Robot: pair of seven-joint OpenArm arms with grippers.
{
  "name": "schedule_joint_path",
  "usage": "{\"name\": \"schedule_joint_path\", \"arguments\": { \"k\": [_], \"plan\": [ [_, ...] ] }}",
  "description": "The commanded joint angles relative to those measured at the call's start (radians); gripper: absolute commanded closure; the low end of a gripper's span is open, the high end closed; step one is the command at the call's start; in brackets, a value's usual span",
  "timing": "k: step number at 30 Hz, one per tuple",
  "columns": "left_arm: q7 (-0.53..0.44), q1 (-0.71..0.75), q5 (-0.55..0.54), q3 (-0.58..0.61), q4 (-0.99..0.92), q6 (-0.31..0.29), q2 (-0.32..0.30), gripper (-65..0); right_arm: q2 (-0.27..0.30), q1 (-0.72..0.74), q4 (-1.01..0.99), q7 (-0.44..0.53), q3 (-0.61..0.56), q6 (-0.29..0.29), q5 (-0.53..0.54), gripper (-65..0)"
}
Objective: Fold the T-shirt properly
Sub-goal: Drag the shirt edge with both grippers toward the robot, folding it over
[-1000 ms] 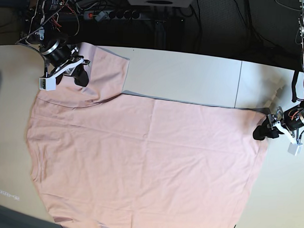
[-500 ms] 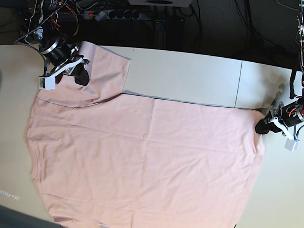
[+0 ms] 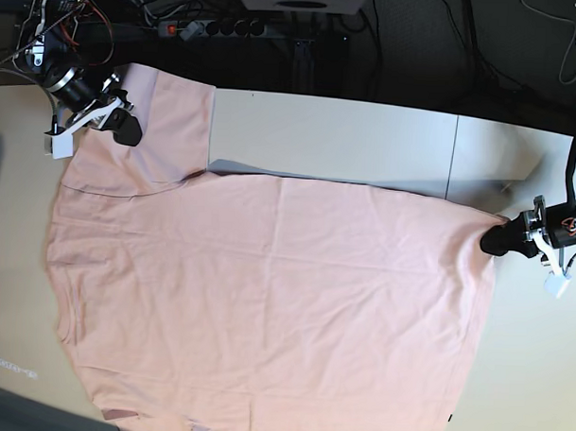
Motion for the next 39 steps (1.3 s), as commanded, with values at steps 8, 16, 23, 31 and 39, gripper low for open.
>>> {"name": "schedule_joint_path", "arguments": {
  "k": [8, 16, 23, 31, 39],
  "plan": [
    [0.011, -0.025, -0.026, -0.007, 0.14, -0.008, -0.039, 0.0, 0.095, 0.026, 0.049, -0.02, 0.007, 0.074, 0.096, 0.0],
    [0.01, -0.111, -0.026, -0.007, 0.158, -0.008, -0.041, 0.0, 0.206, 0.12, 0.067, -0.026, 0.007, 0.077, 0.092, 0.0],
    [-0.045, -0.188, 0.049, -0.007, 0.157, -0.008, -0.038, 0.0, 0.317, 0.249, 0.036, -0.033, -0.014, 0.081, 0.092, 0.0],
    [-0.115, -0.257, 0.188, -0.006, 0.096, -0.008, 0.022, 0.0, 0.416, 0.476, -0.067, -0.029, -0.246, 0.081, 0.056, 0.0],
    [-0.311, -0.377, 0.36, -0.005, -0.115, -0.008, 0.074, 0.0, 0.414, 0.792, -0.31, -0.015, -0.465, 0.081, 0.004, 0.0]
  ]
}}
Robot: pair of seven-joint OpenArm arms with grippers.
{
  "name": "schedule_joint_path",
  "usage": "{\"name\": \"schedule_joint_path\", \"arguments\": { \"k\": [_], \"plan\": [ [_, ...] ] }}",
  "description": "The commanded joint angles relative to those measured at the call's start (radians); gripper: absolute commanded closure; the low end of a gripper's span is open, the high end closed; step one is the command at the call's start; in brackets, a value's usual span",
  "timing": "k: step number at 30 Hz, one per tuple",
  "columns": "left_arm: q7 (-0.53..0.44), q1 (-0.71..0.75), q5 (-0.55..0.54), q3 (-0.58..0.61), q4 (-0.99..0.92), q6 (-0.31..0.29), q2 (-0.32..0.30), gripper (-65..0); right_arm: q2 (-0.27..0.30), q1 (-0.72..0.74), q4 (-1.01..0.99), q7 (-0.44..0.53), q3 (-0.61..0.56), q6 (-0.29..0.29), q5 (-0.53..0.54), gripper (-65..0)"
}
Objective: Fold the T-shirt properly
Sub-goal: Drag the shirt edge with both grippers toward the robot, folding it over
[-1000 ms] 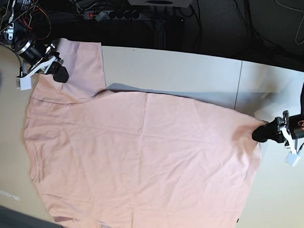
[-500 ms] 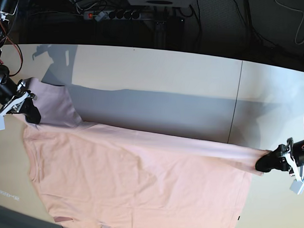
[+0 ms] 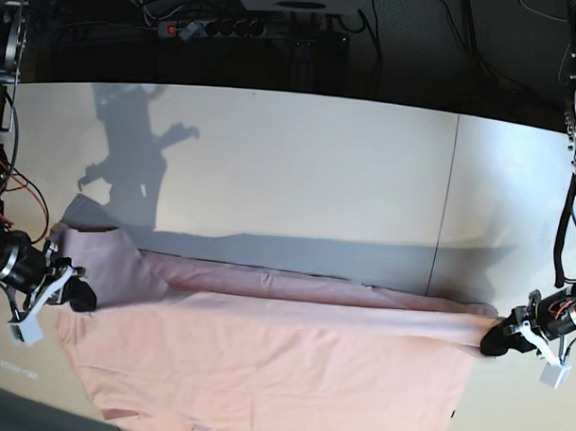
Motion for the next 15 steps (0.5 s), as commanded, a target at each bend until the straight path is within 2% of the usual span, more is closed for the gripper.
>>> {"name": "schedule_joint_path", "arguments": {
  "k": [1, 4, 8, 15],
  "plan": [
    [-0.048, -0.047, 0.013, -0.007, 0.001, -0.008, -0.019, 0.0, 0.02, 0.056, -0.013, 0.023, -0.021, 0.075, 0.0, 0.0],
    [-0.099, -0.066, 0.101, -0.006, -0.017, -0.008, -0.012, 0.0, 0.019, 0.148, -0.08, 0.042, -0.119, 0.075, -0.018, 0.0],
    [-0.152, -0.066, 0.161, -0.006, -0.017, -0.008, 0.002, 0.0, -0.004, 0.256, -0.139, 0.054, -0.216, 0.075, -0.072, 0.0],
    [-0.23, -0.066, 0.248, -0.005, -0.018, -0.008, 0.029, 0.0, -0.11, 0.39, -0.293, 0.1, -0.264, 0.075, -0.192, 0.0]
  ]
}}
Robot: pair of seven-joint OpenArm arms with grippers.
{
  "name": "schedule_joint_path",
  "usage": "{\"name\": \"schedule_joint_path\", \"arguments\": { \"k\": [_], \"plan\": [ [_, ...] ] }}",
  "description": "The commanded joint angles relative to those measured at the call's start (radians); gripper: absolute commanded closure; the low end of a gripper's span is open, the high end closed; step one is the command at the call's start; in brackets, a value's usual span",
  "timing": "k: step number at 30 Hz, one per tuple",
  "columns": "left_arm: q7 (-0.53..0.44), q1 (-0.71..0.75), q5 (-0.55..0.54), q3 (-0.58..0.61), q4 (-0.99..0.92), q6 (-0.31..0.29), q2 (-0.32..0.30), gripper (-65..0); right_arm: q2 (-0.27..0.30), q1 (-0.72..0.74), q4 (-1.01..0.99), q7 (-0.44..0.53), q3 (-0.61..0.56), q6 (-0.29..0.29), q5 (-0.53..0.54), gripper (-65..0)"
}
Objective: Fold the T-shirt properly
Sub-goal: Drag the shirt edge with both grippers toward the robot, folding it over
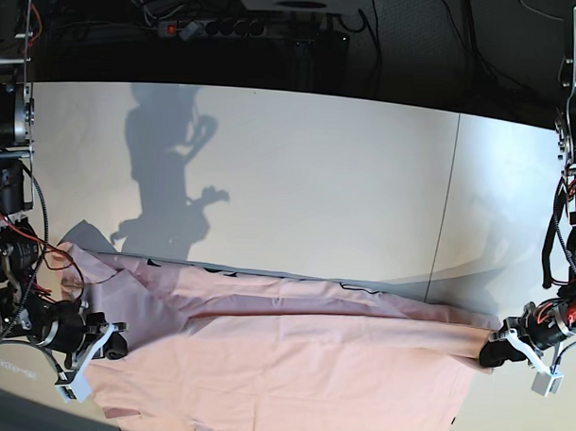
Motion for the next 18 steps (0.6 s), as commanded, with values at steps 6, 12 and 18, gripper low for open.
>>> {"name": "schedule_joint_path", "arguments": {
  "k": [6, 12, 18],
  "plan": [
    [-0.045, -0.035, 0.023, -0.005, 0.015, -0.008, -0.009, 0.0, -0.042, 0.069, -0.071, 0.085, 0.005, 0.075, -0.077, 0.0],
    [-0.082, -0.035, 0.038, -0.005, -0.006, -0.008, -0.006, -11.5, -0.043, 0.07, -0.101, 0.164, 0.005, 0.075, -0.196, 0.0],
    [-0.08, -0.035, 0.039, -0.005, -0.007, -0.008, 0.009, -12.8, -0.053, 0.071, -0.122, 0.237, 0.005, 0.074, -0.292, 0.0]
  ]
}}
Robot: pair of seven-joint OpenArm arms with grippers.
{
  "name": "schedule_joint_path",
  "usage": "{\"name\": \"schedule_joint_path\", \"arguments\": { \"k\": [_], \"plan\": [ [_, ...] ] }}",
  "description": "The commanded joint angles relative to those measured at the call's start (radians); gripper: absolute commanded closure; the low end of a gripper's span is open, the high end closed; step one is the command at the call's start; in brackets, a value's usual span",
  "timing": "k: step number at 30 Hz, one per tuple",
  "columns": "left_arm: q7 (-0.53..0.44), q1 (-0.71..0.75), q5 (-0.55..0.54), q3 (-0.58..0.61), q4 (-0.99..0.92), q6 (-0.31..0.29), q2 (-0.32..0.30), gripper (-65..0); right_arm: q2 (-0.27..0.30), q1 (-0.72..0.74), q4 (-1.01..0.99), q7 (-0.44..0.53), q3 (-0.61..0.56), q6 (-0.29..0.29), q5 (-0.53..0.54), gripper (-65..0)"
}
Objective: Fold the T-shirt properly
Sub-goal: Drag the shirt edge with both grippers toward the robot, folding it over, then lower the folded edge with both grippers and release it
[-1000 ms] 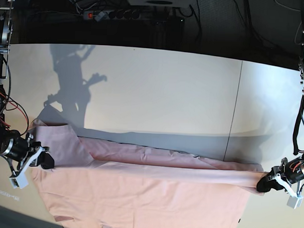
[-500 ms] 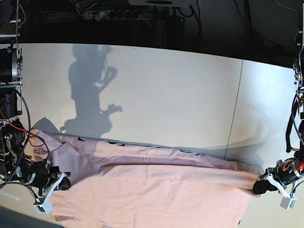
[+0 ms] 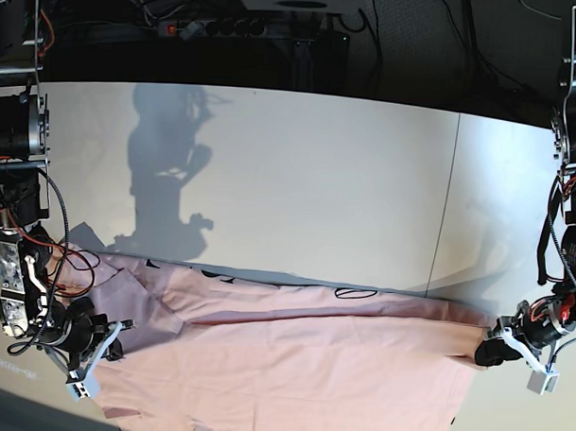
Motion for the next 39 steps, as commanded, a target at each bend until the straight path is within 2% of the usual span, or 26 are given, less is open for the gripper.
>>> {"name": "schedule_joint_path", "arguments": {
  "k": [1, 6, 10, 15, 18, 21, 23, 24, 26, 33, 35, 36, 37, 39],
  "plan": [
    [-0.023, -0.035, -0.017, -0.005, 0.013, -0.008, -0.007, -12.8, 0.005, 0.041, 0.012, 0.032, 0.007, 0.074, -0.001, 0.0],
    [-0.023, -0.035, -0.011, -0.005, 0.013, -0.008, 0.001, -12.8, -0.017, 0.048, 0.012, 0.038, 0.007, 0.074, -0.005, 0.0],
    [-0.025, -0.035, 0.001, -0.003, 0.013, -0.008, 0.002, -13.3, -0.028, 0.072, 0.012, 0.059, -0.01, 0.074, -0.05, 0.0],
    [-0.027, -0.035, 0.023, 0.04, 0.013, -0.008, 0.002, -35.3, -0.03, 0.123, 0.01, 0.118, -0.141, 0.07, -0.138, 0.0],
    [-0.04, -0.035, 0.025, 0.079, 0.013, -0.008, 0.002, -36.5, -0.03, 0.144, 0.01, 0.167, -0.222, 0.067, -0.17, 0.0],
    [-0.059, -0.035, 0.027, 0.099, 0.013, -0.008, 0.001, -36.5, -0.03, 0.142, 0.01, 0.172, -0.249, 0.066, -0.174, -21.0],
    [-0.06, -0.035, 0.026, 0.099, 0.013, -0.008, 0.001, -36.6, -0.029, 0.137, 0.01, 0.174, -0.248, 0.063, -0.174, -31.2],
    [-0.062, -0.036, 0.026, 0.099, 0.013, -0.008, 0.001, -36.6, -0.029, 0.137, 0.01, 0.174, -0.248, 0.063, -0.174, -34.0],
    [-0.062, -0.036, 0.026, 0.099, 0.013, -0.008, 0.001, -36.6, -0.027, 0.137, 0.01, 0.174, -0.248, 0.063, -0.174, -35.4],
    [-0.063, -0.036, 0.025, 0.099, 0.013, -0.008, -0.002, -36.4, -0.01, 0.137, 0.01, 0.174, -0.248, 0.06, -0.172, -35.2],
    [-0.062, -0.035, 0.018, 0.099, 0.013, -0.008, -0.002, -34.5, 0.004, 0.134, 0.01, 0.174, -0.246, 0.047, -0.132, -33.0],
    [-0.063, -0.036, 0.018, 0.099, 0.013, -0.008, -0.002, -30.5, 0.01, 0.13, 0.01, 0.173, -0.243, 0.045, -0.114, -27.8],
    [-0.063, -0.035, 0.018, 0.099, 0.013, -0.008, -0.002, -24.2, 0.016, 0.122, 0.01, 0.173, -0.236, 0.041, -0.109, -19.9],
    [-0.067, -0.036, 0.018, 0.098, 0.013, -0.008, -0.001, -10.9, 0.026, 0.103, 0.009, 0.158, -0.219, 0.041, -0.113, 0.0]
  ]
}}
